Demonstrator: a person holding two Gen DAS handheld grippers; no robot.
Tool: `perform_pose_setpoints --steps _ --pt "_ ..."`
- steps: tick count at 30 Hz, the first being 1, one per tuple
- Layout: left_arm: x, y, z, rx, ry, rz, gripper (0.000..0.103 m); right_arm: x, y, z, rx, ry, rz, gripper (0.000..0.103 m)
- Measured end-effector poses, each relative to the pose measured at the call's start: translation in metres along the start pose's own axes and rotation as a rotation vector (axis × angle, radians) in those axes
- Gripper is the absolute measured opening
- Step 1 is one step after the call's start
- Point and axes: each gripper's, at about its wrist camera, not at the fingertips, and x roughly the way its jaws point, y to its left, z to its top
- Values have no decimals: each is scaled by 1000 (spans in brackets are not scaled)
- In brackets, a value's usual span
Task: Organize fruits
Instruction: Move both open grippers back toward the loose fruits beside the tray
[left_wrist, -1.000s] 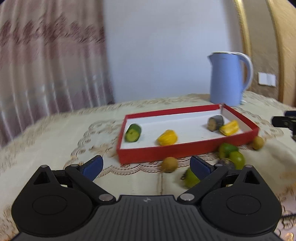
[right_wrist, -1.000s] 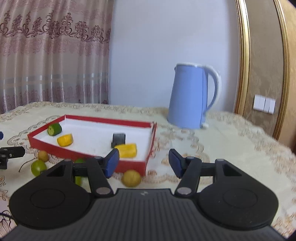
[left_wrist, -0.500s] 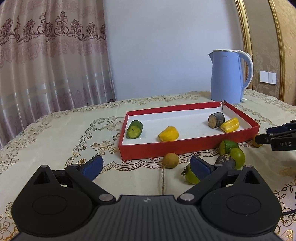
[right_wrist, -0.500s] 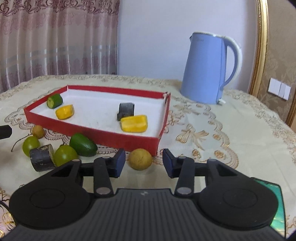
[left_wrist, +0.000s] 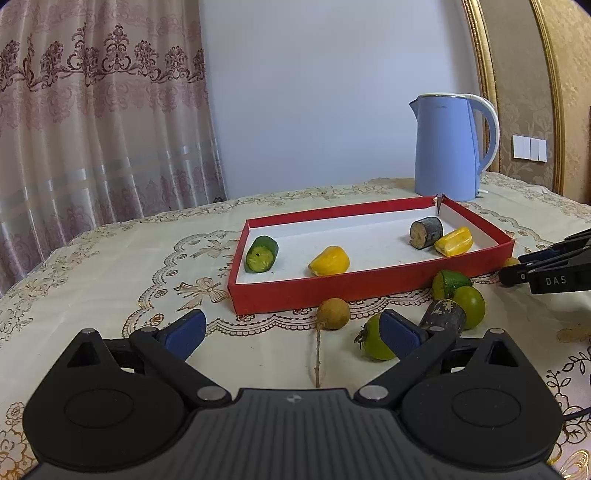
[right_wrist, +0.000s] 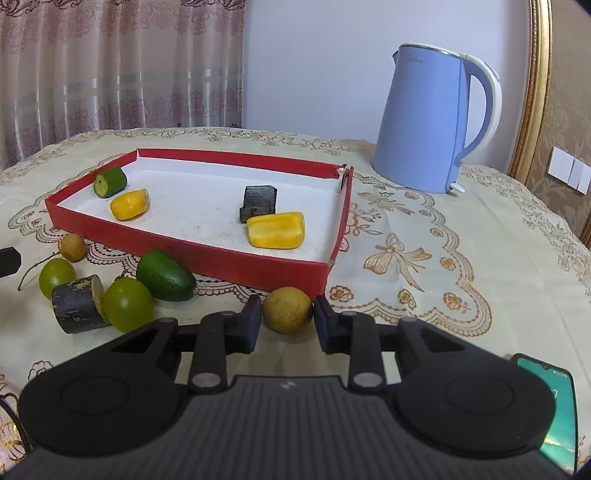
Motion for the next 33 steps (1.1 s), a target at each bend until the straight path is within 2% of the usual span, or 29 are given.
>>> perform_pose_setpoints --steps 7,12,19,22,27,28,30,31,33 --pt "2 -1 2 10 7 -5 101 -9 3 -1 -9 -31 -36 28" --pt "5 8 12 -57 35 -37 101 -20 10 -9 -17 -49 -11 28" --pt "25 12 26 -170 146 -64 100 -24 13 -13 -10 -59 15 28" --pt "33 7 28 -174 162 -37 97 -24 11 -13 0 -64 23 28" --pt "50 -1 33 -174 198 -55 94 -25 11 -13 3 -73 29 28" --pt "54 -3 34 -179 209 -54 91 -26 10 -13 8 -75 31 28" --pt "64 -5 36 -184 247 -52 72 -26 8 -13 18 -78 37 28" --pt "68 -5 36 -191 267 -52 68 -26 8 -13 23 -79 41 28" --pt "77 -5 37 -217 314 -47 52 -26 6 -14 30 -80 45 28"
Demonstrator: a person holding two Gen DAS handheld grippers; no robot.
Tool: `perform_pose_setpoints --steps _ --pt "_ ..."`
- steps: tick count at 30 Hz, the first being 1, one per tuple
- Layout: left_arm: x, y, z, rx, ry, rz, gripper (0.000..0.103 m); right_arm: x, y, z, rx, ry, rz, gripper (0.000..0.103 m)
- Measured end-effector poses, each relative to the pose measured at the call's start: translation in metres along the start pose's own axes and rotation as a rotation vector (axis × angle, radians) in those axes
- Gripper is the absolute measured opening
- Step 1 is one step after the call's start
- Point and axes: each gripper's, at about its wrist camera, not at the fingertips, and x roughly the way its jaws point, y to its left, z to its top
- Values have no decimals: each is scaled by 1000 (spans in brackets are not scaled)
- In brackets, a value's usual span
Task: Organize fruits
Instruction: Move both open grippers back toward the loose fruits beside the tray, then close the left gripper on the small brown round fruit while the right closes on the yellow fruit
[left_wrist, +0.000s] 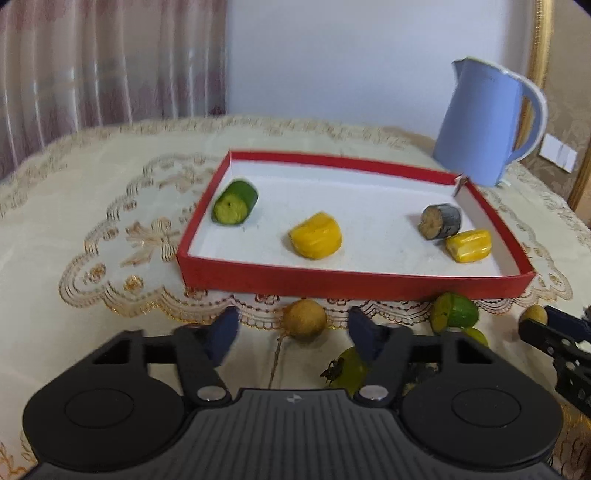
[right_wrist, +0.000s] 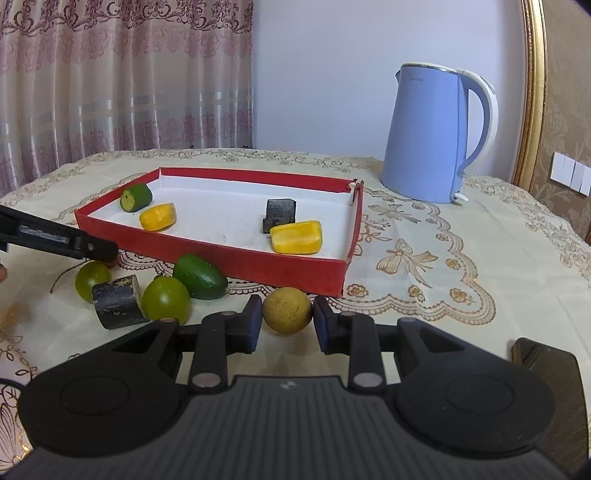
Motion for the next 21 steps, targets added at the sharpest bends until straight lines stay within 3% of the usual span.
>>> perform_pose_setpoints --steps 6,10,19,21 --pt "9 -3 6 -9 30 4 33 -1 -2 0 14 -3 8 28" --pt "13 -12 8 34 30 0 31 0 -3 0 24 0 10 28" --pt "15 -3 10 17 49 -47 31 -1 -3 0 21 -1 3 28" --pt "13 -1 10 7 55 -57 26 -1 -3 0 23 -3 3 28"
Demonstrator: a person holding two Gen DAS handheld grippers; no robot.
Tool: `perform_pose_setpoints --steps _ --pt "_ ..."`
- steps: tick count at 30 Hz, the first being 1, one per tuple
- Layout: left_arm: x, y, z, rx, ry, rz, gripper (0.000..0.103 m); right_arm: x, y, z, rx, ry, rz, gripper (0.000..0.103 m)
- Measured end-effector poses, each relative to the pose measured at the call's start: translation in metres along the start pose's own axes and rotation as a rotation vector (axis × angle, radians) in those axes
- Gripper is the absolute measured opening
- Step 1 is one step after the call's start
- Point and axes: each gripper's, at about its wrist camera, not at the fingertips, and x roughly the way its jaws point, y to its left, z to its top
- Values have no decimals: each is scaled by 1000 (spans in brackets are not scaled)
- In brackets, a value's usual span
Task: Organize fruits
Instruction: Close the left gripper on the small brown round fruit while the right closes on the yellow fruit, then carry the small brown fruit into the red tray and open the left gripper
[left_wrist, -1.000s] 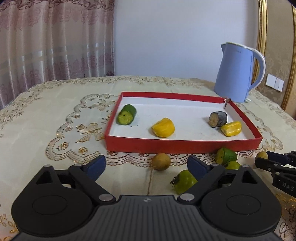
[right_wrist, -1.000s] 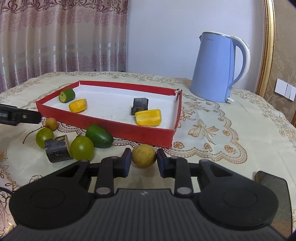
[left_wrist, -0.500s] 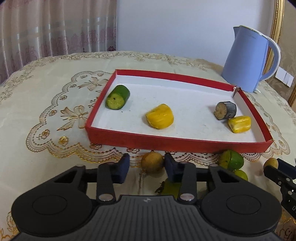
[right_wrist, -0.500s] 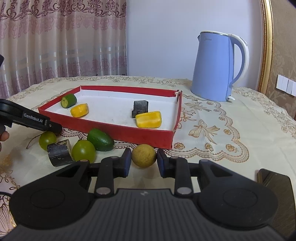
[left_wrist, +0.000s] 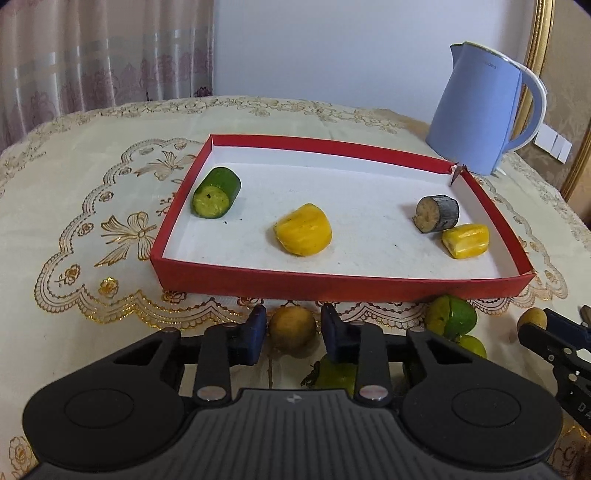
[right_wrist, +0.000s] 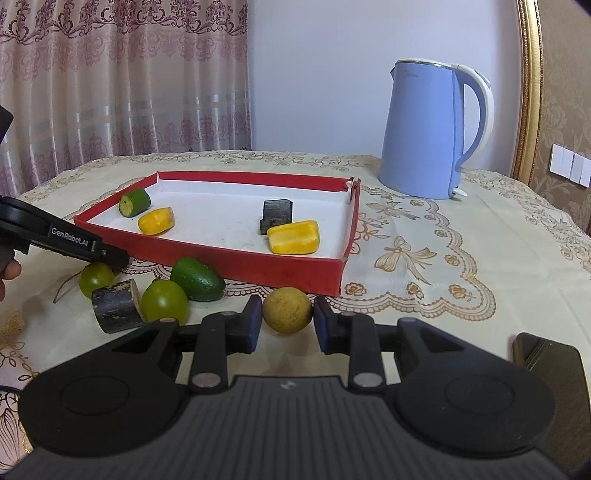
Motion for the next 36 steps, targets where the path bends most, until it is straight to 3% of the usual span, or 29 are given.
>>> perform_pose_setpoints --steps 5,12,16,24,36 --pt "-14 1 -10 29 -44 22 26 0 -1 0 7 -2 7 28" --pt "-59 -1 -29 125 -255 59 26 -6 0 -1 1 -34 -11 28" --pt "-77 1 -33 147 -327 76 26 -11 2 -2 13 -48 -10 28" --pt "-87 -3 -28 172 -375 108 26 -32 14 2 -7 -99 6 28" --pt "-74 -7 0 131 -321 181 26 -57 24 4 -4 -148 37 28"
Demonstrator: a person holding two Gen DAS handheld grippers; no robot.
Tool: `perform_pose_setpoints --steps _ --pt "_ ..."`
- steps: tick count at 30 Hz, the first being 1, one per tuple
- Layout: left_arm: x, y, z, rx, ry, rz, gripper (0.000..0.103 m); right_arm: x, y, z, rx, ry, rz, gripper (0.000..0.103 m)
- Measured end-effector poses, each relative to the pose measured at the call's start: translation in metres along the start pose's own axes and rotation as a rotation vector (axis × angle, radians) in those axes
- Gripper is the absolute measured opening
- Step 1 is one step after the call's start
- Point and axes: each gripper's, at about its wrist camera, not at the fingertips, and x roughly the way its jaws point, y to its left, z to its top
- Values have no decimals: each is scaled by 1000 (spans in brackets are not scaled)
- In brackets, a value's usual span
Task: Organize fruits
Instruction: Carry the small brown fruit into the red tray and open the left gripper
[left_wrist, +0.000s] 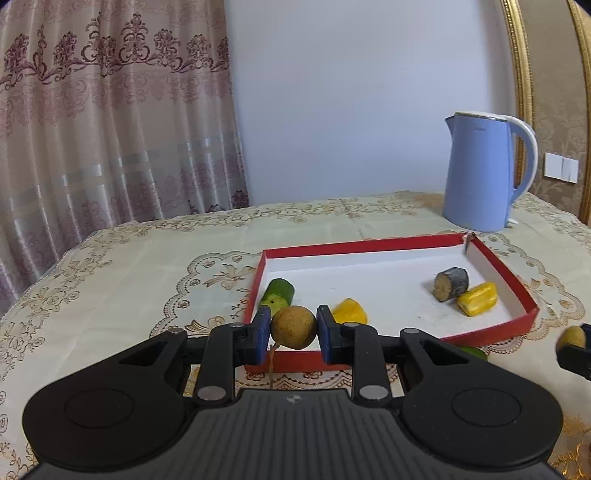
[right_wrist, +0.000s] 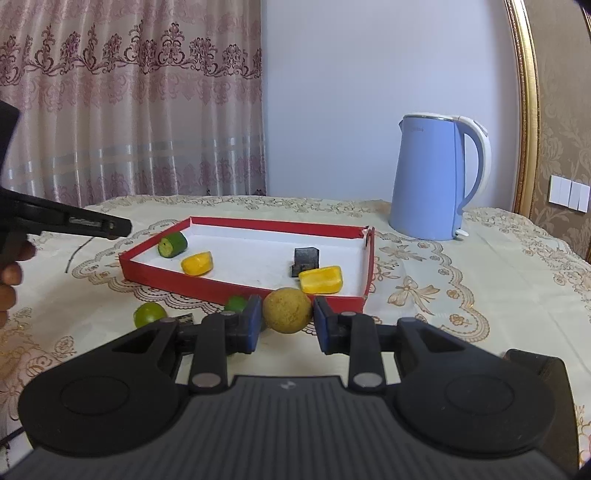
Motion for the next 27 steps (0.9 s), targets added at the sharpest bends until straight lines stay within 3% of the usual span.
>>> perform_pose_setpoints --steps 11,27 --pt "4 1 7 0 11 23 26 -10 12 2 -8 -21 29 28" --pt "34 -36 26 75 9 29 26 -11 13 0 1 -20 63 28"
